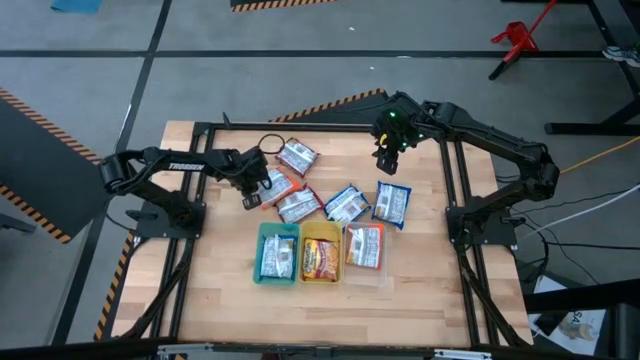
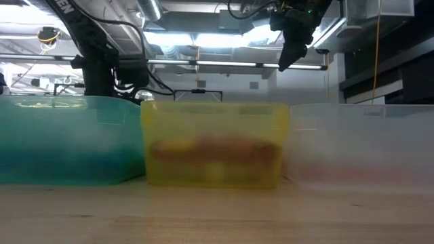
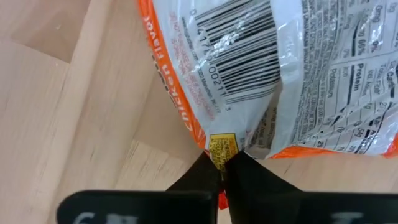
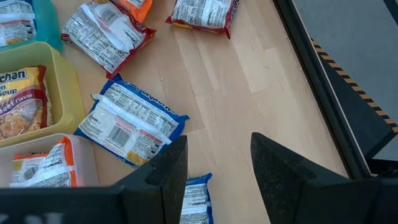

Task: Sort Maruchan noodles
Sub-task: Put the orange noodle pack into the transparent bin

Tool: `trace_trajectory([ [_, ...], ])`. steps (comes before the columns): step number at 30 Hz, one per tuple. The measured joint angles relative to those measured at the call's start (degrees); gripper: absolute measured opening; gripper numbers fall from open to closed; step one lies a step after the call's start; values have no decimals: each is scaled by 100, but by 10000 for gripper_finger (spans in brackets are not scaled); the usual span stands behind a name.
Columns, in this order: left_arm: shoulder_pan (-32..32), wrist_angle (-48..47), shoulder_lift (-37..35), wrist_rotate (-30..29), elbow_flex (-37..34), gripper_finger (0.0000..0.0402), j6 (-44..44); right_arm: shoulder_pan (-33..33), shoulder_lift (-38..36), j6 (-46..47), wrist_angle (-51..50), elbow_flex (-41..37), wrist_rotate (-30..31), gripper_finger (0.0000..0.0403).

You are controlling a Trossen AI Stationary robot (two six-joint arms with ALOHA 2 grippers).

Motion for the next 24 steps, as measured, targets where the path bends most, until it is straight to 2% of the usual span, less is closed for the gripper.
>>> trace_trajectory([
  [6, -8, -206, -245, 63, 98, 2, -660, 2, 0, 54, 0, 0, 38, 163],
  [12, -7, -822, -635, -178, 581, 1, -1232, 4, 0, 190, 3, 0, 451, 163],
  [19, -20, -1279, -1110, -237, 1233, 1, -1833, 0, 1, 197, 12, 0, 527, 163],
  [24, -115, -1259, -1393, -135, 1611, 0, -2441, 0, 1, 197, 12, 0, 1078, 163],
])
